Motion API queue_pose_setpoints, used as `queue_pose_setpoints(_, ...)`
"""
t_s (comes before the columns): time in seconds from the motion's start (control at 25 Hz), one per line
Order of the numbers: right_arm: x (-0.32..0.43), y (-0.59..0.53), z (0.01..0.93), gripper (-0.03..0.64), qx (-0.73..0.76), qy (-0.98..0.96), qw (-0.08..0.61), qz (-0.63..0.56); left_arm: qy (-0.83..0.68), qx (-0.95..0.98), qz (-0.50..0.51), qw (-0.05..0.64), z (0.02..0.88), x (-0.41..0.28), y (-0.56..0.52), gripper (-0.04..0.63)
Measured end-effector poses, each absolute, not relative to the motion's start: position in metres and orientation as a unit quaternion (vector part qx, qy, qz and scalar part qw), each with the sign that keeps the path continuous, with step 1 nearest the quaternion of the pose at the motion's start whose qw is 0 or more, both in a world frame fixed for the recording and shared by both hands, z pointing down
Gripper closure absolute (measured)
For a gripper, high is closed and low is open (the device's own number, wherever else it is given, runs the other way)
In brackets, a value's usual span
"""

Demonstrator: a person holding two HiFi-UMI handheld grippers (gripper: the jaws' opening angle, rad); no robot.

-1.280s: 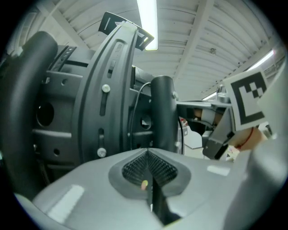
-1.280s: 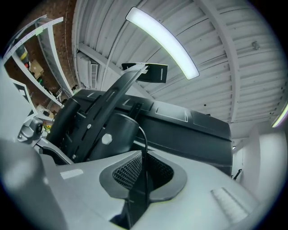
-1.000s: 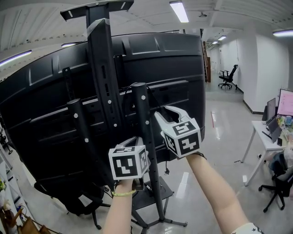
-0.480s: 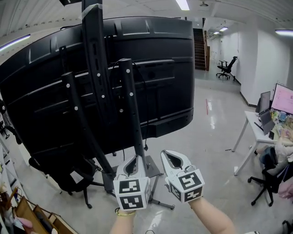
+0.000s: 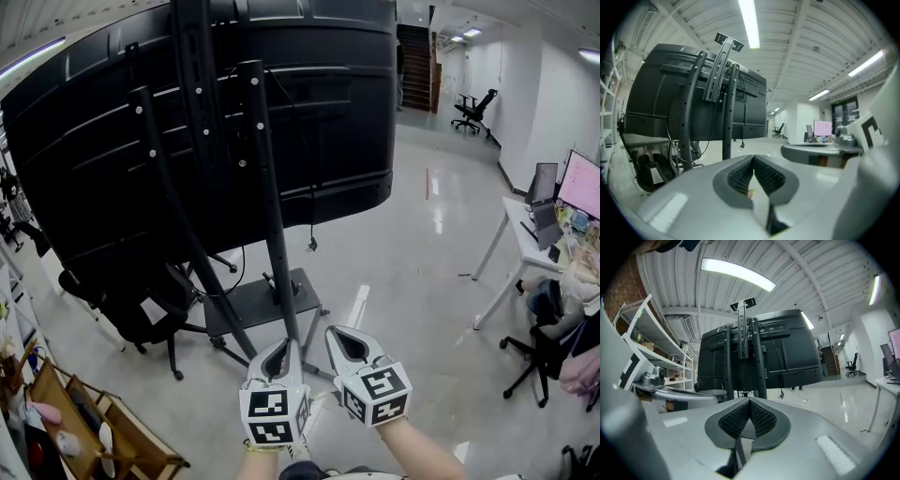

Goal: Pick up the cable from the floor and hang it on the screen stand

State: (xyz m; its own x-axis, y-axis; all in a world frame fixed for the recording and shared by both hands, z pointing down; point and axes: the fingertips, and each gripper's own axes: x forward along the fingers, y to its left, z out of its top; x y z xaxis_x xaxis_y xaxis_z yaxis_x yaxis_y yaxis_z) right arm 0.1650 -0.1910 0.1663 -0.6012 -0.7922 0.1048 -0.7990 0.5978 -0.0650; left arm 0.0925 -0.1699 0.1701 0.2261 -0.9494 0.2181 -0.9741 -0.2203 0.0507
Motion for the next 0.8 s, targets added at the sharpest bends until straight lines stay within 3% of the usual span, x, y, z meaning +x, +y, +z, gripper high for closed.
queue_pose_setpoints(0.8, 0.16, -0.141, 0.163, 0.618, 0.432, -0.9, 0.035, 0.042, -0.624, 0.774, 0.062, 0.089, 0.169, 0.089, -0.131, 0.588)
